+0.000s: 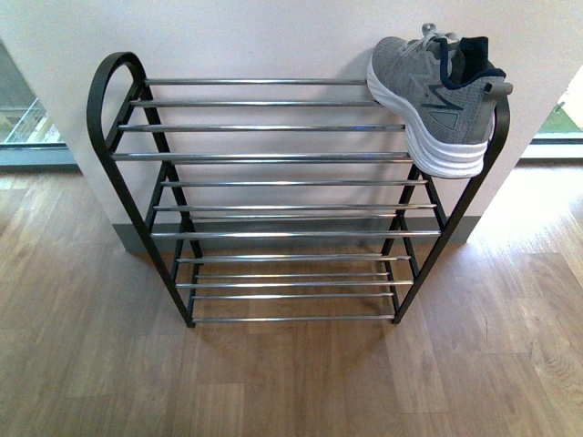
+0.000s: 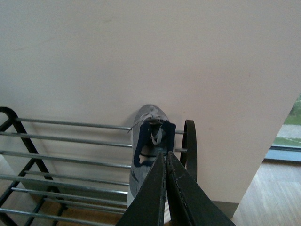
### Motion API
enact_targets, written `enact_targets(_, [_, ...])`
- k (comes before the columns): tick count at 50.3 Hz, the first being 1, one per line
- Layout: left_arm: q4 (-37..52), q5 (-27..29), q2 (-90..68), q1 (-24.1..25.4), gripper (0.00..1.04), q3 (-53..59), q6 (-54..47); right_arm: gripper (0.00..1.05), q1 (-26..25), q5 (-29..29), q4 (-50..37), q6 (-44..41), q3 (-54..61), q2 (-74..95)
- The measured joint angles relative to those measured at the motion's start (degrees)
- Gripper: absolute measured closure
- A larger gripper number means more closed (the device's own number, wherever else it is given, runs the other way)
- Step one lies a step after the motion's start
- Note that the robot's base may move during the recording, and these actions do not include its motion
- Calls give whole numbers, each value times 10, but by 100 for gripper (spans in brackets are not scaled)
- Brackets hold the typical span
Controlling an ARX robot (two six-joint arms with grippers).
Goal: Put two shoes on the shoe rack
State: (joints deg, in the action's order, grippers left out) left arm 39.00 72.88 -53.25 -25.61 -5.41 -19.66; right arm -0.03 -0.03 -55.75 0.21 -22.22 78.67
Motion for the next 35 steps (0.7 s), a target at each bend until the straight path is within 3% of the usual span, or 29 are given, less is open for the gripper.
enact_targets(35, [0, 0, 0, 0, 103, 0, 0, 103, 0, 0, 24, 0, 170, -204])
